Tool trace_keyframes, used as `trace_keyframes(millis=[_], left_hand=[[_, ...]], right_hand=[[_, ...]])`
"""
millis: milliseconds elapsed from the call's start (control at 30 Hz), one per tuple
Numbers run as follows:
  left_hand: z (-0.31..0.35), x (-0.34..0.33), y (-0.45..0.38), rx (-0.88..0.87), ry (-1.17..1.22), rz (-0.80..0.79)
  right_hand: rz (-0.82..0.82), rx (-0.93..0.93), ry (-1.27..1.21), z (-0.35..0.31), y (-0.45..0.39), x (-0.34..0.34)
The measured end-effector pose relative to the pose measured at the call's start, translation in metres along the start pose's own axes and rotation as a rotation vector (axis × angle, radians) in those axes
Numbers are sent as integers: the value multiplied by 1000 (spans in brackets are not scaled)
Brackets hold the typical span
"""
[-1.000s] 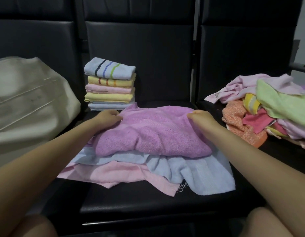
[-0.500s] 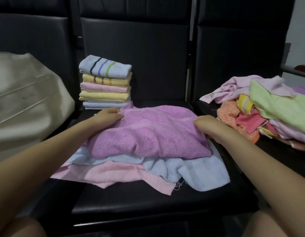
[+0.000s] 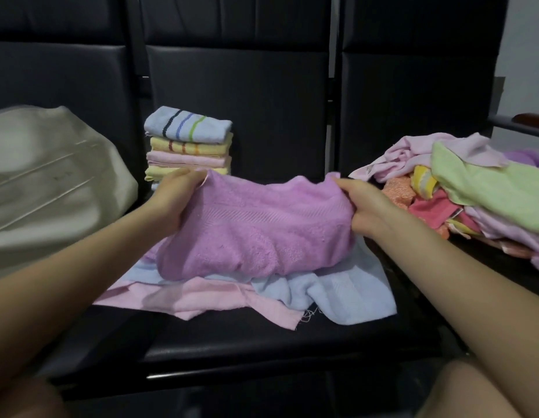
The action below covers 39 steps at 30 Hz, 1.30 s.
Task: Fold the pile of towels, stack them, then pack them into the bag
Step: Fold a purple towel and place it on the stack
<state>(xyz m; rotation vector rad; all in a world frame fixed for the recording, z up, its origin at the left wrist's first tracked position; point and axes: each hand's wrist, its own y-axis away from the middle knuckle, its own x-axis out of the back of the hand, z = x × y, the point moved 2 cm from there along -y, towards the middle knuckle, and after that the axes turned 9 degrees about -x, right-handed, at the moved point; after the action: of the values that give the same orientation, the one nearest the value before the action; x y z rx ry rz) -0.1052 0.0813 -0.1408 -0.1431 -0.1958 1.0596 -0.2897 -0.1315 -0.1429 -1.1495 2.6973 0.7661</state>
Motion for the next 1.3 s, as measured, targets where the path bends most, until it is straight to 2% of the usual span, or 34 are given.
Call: trace_keyframes(millis=[100, 167, 267, 333, 400, 433, 500, 567, 633, 733, 800, 867, 967, 1067, 1133, 1200, 1233, 1300], left_hand=[[16, 5, 20, -63, 15, 30], [20, 8, 36, -40, -3, 26], [16, 14, 63, 48, -130, -102], [3, 20, 72, -19, -458, -338], [-5, 22, 83, -202, -895, -550], [-6, 19, 90, -285, -1019, -621], [-3, 15, 98, -356, -1129, -700], [0, 14, 96, -389, -1222, -766], [6, 18, 90, -385, -1149, -745], [20, 26, 80, -372, -891, -621], [24, 32, 71, -281, -712, -587], [23, 38, 61, -118, -480, -629], [19, 42, 40, -88, -414, -546], [16, 36, 15, -167, -539, -364], [13, 26, 3, -214, -633, -262], [8, 12, -8, -244, -626, -184], [6, 5, -14, -255, -599, -153], [0, -11, -26, -289, -543, -110]], right_hand=[[-13, -25, 18, -5, 24, 6], [-19, -79, 86, 0, 36, 12], [-33, -191, 250, 14, 44, 26], [50, -230, 431, 23, 43, 40], [266, -123, 743, 30, 39, 56], [368, -38, 923, 32, 36, 61], [423, 72, 1205, 36, 34, 65], [444, 137, 1307, 35, 31, 68], [519, 288, 1263, 26, 27, 71], [526, 530, 917, 10, 28, 69], [469, 544, 692, 6, 23, 67], [460, 523, 621, 3, 13, 63], [510, 536, 651, 1, -4, 57], [595, 523, 861, 3, -21, 55], [585, 392, 1066, 11, -40, 58], [574, 221, 1259, 22, -50, 57], [590, 216, 1303, 23, -53, 55], [600, 397, 1228, 18, -58, 51]])
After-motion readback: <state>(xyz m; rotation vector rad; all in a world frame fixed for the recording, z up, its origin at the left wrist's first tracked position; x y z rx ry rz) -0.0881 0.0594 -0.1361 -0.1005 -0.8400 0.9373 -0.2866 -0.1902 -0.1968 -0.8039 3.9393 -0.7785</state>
